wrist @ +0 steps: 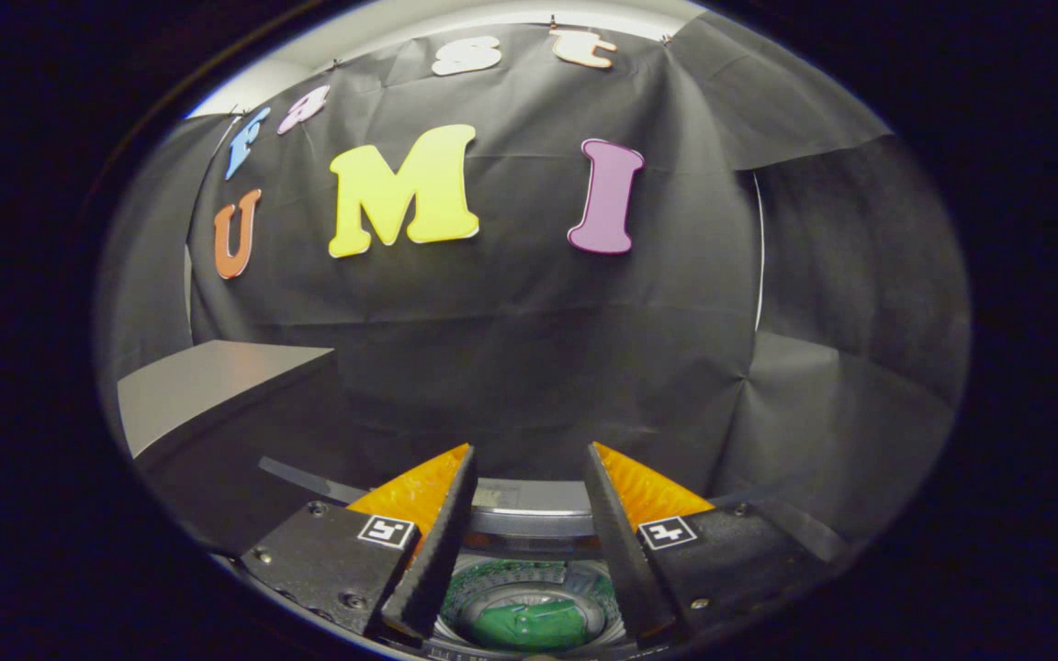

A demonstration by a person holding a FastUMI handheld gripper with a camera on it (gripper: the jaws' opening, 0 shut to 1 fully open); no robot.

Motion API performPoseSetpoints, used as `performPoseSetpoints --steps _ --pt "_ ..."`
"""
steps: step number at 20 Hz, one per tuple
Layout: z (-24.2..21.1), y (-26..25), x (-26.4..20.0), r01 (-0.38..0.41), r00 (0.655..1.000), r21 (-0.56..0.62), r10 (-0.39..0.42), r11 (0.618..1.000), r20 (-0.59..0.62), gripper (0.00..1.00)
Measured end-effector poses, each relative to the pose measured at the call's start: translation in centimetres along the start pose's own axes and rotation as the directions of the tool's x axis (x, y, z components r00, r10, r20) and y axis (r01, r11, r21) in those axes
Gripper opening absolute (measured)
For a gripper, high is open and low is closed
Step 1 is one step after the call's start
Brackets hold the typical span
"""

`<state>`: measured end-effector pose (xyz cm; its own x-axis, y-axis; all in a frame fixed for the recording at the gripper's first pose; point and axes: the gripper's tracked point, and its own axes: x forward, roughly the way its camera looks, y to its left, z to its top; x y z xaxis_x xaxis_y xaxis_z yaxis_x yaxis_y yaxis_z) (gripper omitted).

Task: Put the clothes into the washing machine and then close the washing machine lid.

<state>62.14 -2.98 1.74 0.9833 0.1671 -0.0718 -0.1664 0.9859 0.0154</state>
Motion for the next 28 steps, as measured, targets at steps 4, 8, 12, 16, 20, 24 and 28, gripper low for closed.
performPoseSetpoints --steps 4,8,12,16,20,24,28 --pt "-1.6 -0.1 -0.6 -0.001 0.999 -0.020 0.000 1.000 -0.040 0.80" --pt "-3.1 -0.3 -1.3 0.004 0.997 -0.012 -0.005 1.000 -0.080 0.80" --pt "-4.7 -0.1 -2.5 -0.001 0.993 -0.011 0.000 1.000 -0.115 0.80" --pt "-6.9 0.2 -4.7 0.007 0.986 0.000 -0.007 1.000 -0.169 0.80" --pt "-9.0 0.6 -9.5 0.037 0.982 -0.013 -0.039 0.999 -0.187 0.80" --pt "-11.4 1.9 -16.5 0.093 0.975 -0.027 -0.097 0.995 -0.202 0.81" --pt "-13.2 5.0 -24.7 0.163 0.969 -0.014 -0.163 0.987 -0.187 0.81"
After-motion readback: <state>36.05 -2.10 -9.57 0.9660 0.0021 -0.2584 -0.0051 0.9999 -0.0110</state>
